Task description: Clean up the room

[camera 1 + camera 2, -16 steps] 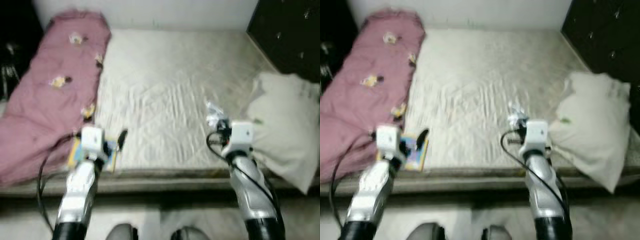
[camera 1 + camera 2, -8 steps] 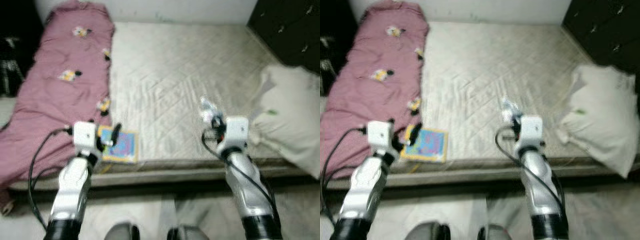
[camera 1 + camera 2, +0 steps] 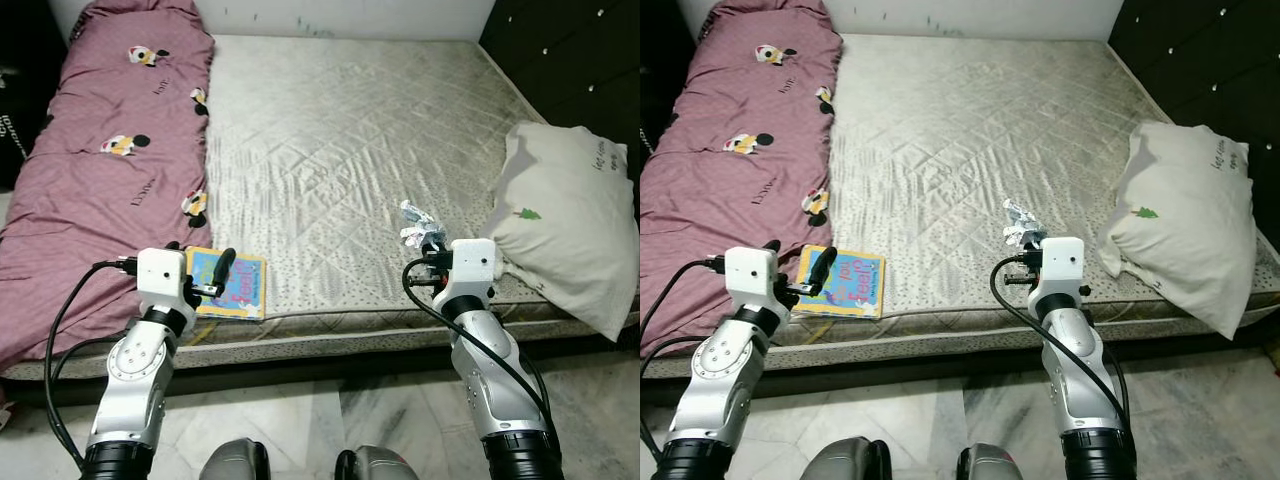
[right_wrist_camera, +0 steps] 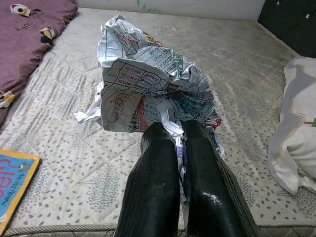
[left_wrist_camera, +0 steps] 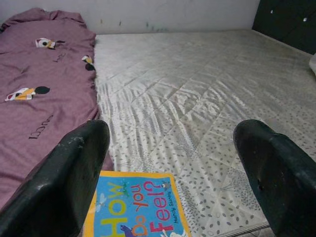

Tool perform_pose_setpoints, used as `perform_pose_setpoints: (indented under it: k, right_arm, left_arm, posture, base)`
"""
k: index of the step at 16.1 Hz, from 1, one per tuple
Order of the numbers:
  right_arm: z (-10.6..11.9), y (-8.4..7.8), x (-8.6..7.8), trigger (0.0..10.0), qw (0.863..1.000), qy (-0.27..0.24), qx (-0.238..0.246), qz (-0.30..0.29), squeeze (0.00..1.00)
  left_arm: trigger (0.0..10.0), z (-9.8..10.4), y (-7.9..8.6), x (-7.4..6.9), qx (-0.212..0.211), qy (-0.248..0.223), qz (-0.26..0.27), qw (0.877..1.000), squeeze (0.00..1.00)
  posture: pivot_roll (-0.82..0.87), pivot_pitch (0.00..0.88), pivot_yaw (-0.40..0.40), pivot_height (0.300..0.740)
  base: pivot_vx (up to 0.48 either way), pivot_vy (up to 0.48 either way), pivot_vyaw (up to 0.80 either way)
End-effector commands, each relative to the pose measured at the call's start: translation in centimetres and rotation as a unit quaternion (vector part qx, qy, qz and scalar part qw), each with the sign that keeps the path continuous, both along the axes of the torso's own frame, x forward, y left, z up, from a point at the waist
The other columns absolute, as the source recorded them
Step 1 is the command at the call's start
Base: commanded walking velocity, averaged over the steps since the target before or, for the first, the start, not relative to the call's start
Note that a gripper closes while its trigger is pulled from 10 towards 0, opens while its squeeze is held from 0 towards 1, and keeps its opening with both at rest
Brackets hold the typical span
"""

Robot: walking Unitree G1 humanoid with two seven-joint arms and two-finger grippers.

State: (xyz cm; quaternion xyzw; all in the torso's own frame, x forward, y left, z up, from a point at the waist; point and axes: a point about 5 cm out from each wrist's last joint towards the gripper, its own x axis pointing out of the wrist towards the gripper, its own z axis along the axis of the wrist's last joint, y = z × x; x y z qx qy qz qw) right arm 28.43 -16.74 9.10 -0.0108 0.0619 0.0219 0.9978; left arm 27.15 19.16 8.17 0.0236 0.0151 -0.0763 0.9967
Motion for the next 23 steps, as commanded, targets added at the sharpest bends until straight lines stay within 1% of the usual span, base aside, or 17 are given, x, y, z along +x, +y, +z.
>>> perform_pose_setpoints:
  k: [1, 3, 4, 5, 6, 7, 9, 11, 14, 16, 20, 22, 23]
  right_arm:
    - [0.3, -0.2, 0.1, 10.0, 1.0, -0.005, -0.004, -0.003, 0.0]
    - [0.3, -0.1, 0.1, 10.0, 1.0, -0.005, -0.004, -0.003, 0.0]
    - [0.3, -0.1, 0.1, 10.0, 1.0, -0.005, -0.002, -0.003, 0.0]
    - [0.3, -0.2, 0.0, 10.0, 1.0, -0.005, -0.001, -0.006, 0.0]
    - [0.2, -0.4, 0.0, 10.0, 1.0, -0.004, 0.008, -0.011, 0.0]
    - [0.3, -0.4, 0.0, 10.0, 1.0, -0.005, 0.008, -0.01, 0.0]
    - [0.3, -0.7, 0.1, 10.0, 1.0, -0.006, 0.01, -0.019, 0.0]
    - [0.3, -0.3, 0.0, 10.0, 1.0, -0.009, 0.011, -0.007, 0.0]
    - [0.4, -0.5, 0.0, 10.0, 1.0, -0.011, 0.0, -0.012, 0.0]
    - [0.6, -0.2, -0.1, 10.0, 1.0, -0.017, 0.007, 0.007, 0.0]
    - [0.7, -0.4, 0.1, 10.0, 1.0, -0.021, 0.003, -0.003, 0.0]
    - [0.9, -0.6, 0.1, 10.0, 0.999, -0.025, -0.023, -0.007, 0.0]
    - [0.8, -1.1, -0.4, 10.0, 0.999, -0.03, -0.038, -0.014, 0.0]
  left_arm:
    - [10.0, 0.0, 0.3, 0.2, 0.002, 0.0, -0.003, 1.0, 0.0]
    - [10.0, 0.0, 0.7, 0.4, 0.012, 0.001, -0.009, 1.0, 0.0]
    - [10.0, 0.1, 1.2, 0.6, 0.022, 0.001, -0.012, 1.0, 0.0]
    - [10.0, 0.2, 1.3, 0.7, 0.024, 0.0, -0.012, 1.0, 0.0]
    - [10.0, 0.5, 1.8, 1.0, 0.027, -0.002, -0.011, 1.0, 0.0]
    - [10.0, 0.7, 1.8, 1.2, 0.026, -0.003, -0.014, 1.0, 0.0]
    - [10.0, 1.4, 1.4, 1.7, 0.026, -0.014, -0.027, 0.999, 0.0]
    - [10.0, 1.7, 0.6, 2.0, 0.016, -0.024, -0.032, 0.999, 0.0]
    - [10.0, 1.6, -0.3, 1.9, 0.004, -0.025, -0.038, 0.999, 0.0]
    - [10.0, 1.4, -0.6, 1.8, -0.002, -0.025, -0.038, 0.999, 0.0]
    - [10.0, 1.4, -1.0, 1.7, -0.011, -0.027, -0.033, 0.999, 0.0]
    - [10.0, 1.5, -1.1, 1.7, -0.015, -0.029, -0.029, 0.999, 0.0]
    - [10.0, 1.4, -1.2, 1.3, -0.019, -0.028, -0.023, 0.999, 0.0]
  posture:
    - [0.01, 0.096, -0.049, 0.74]
    - [0.01, 0.095, -0.047, 0.74]
    - [0.01, 0.094, -0.046, 0.74]
    - [0.01, 0.093, -0.045, 0.74]
    - [0.02, 0.092, -0.044, 0.74]
    - [0.02, 0.092, -0.044, 0.74]
    - [0.02, 0.09, -0.043, 0.74]
    - [0.02, 0.081, -0.04, 0.74]
    - [0.02, 0.081, -0.04, 0.74]
    - [0.01, 0.082, -0.043, 0.74]
    - [0.01, 0.079, -0.045, 0.74]
    - [0.01, 0.094, -0.043, 0.74]
    - [0.01, 0.094, -0.043, 0.74]
  base:
    - [0.0, 0.0, 0.0]
    - [0.0, 0.0, 0.0]
    - [0.0, 0.0, 0.0]
    - [0.0, 0.0, 0.0]
    - [0.0, 0.0, 0.0]
    - [0.0, 0.0, 0.0]
    - [0.124, 0.0, 0.0]
    - [0.27, 0.0, 0.0]
    - [0.295, 0.0, 0.0]
    - [0.311, 0.0, 0.0]
    - [0.337, 0.0, 0.0]
    - [0.354, 0.0, 0.0]
    - [0.352, 0.0, 0.0]
